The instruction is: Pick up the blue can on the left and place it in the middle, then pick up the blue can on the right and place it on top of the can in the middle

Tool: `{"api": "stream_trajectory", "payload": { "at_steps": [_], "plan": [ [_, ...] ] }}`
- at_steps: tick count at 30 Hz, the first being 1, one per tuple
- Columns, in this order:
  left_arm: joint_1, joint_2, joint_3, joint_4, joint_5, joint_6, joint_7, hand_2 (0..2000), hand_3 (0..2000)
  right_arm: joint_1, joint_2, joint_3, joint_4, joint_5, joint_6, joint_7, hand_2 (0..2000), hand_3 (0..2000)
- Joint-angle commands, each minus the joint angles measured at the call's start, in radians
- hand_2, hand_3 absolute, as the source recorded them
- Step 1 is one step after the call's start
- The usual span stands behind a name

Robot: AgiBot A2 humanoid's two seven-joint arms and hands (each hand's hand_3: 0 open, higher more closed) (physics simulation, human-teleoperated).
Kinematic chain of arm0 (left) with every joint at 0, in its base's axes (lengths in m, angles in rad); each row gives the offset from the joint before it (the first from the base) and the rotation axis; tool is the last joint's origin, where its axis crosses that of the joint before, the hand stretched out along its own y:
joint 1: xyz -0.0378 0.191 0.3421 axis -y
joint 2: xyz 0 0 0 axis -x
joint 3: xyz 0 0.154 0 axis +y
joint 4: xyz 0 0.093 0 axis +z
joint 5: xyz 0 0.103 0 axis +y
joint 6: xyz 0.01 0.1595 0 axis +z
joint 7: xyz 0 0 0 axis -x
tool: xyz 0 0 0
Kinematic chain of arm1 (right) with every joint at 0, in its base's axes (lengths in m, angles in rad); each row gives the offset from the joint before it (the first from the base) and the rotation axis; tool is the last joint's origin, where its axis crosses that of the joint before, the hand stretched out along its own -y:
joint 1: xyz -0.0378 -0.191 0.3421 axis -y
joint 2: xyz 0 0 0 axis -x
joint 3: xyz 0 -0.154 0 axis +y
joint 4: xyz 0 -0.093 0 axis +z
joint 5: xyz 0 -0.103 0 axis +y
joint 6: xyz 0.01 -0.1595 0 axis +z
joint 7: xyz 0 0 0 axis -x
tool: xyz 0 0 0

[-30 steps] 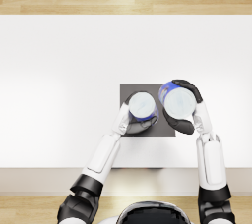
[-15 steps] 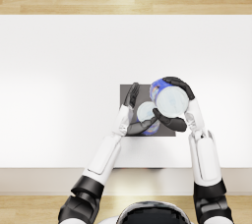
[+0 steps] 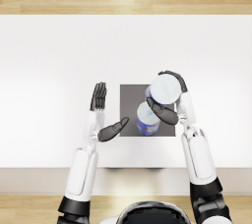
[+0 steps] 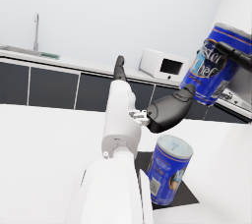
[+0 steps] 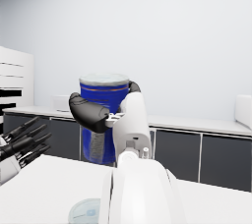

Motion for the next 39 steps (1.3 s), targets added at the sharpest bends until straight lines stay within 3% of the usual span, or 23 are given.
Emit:
{"api": "stream_trajectory", "payload": {
  "at_steps": [1, 26, 27, 28, 30, 31, 37, 38, 39],
  "plan": [
    [0.005, 0.002, -0.098, -0.077, 0.0, 0.0, 0.002, 0, 0, 0.004, -0.004, 0.039, -0.024, 0.0, -0.008, -0.007, 2000, 1520],
    [-0.023, 0.028, -0.119, -0.037, 0.0, 0.0, 0.008, 0, 0, -0.118, 0.005, 0.115, -0.156, 0.001, -0.147, -0.019, 2000, 1520],
    [-0.023, 0.029, -0.12, -0.037, 0.0, 0.0, 0.008, 0, 0, -0.118, 0.004, 0.114, -0.156, 0.0, -0.152, -0.016, 639, 1193],
    [-0.026, 0.03, -0.113, -0.042, 0.0, 0.0, 0.008, 0, 0, -0.116, 0.002, 0.107, -0.149, 0.0, -0.172, -0.016, 0, 867],
    [-0.023, 0.033, -0.113, -0.054, 0.0, 0.0, 0.008, 0, 0, -0.117, -0.002, 0.088, -0.106, 0.0, -0.199, -0.025, 0, 213],
    [-0.018, 0.035, -0.119, -0.06, 0.0, 0.0, 0.008, 0, 0, -0.116, -0.004, 0.08, -0.085, 0.0, -0.206, -0.027, 0, 0],
    [0.034, 0.051, -0.128, -0.085, 0.0, 0.0, 0.008, 0, 0, -0.053, -0.041, -0.011, 0.03, 0.0, -0.214, -0.033, 0, 0],
    [0.045, 0.054, -0.131, -0.092, 0.0, 0.0, 0.008, 0, 0, -0.044, -0.046, -0.035, 0.044, 0.0, -0.185, -0.025, 0, 0],
    [0.056, 0.056, -0.137, -0.099, 0.0, 0.0, 0.008, 0, 0, 0.099, 0.295, 0.272, 0.062, 0.0, -0.141, -0.004, 0, 0]
  ]
}}
